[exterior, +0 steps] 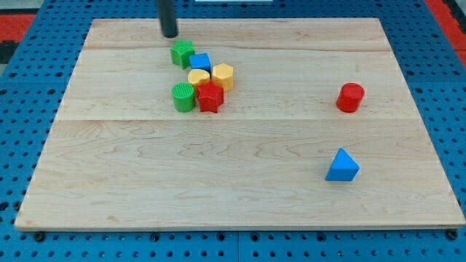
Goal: Move the green star towards yellow heart
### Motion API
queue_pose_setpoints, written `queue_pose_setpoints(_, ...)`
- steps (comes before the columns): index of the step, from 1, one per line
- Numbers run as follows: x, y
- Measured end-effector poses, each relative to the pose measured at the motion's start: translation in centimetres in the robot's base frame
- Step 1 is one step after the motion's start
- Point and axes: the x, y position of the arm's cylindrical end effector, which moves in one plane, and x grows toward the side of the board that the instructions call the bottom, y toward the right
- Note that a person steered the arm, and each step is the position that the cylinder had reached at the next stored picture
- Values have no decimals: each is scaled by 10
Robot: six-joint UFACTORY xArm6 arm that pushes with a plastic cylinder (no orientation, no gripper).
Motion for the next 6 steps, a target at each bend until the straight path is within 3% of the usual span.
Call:
queue_pose_setpoints(1,33,50)
queue_pose_setpoints(2,44,-21)
queue_pose_setpoints(3,50,-57)
queue_pose_setpoints(5,97,11)
queue_pose_setpoints(6,70,2)
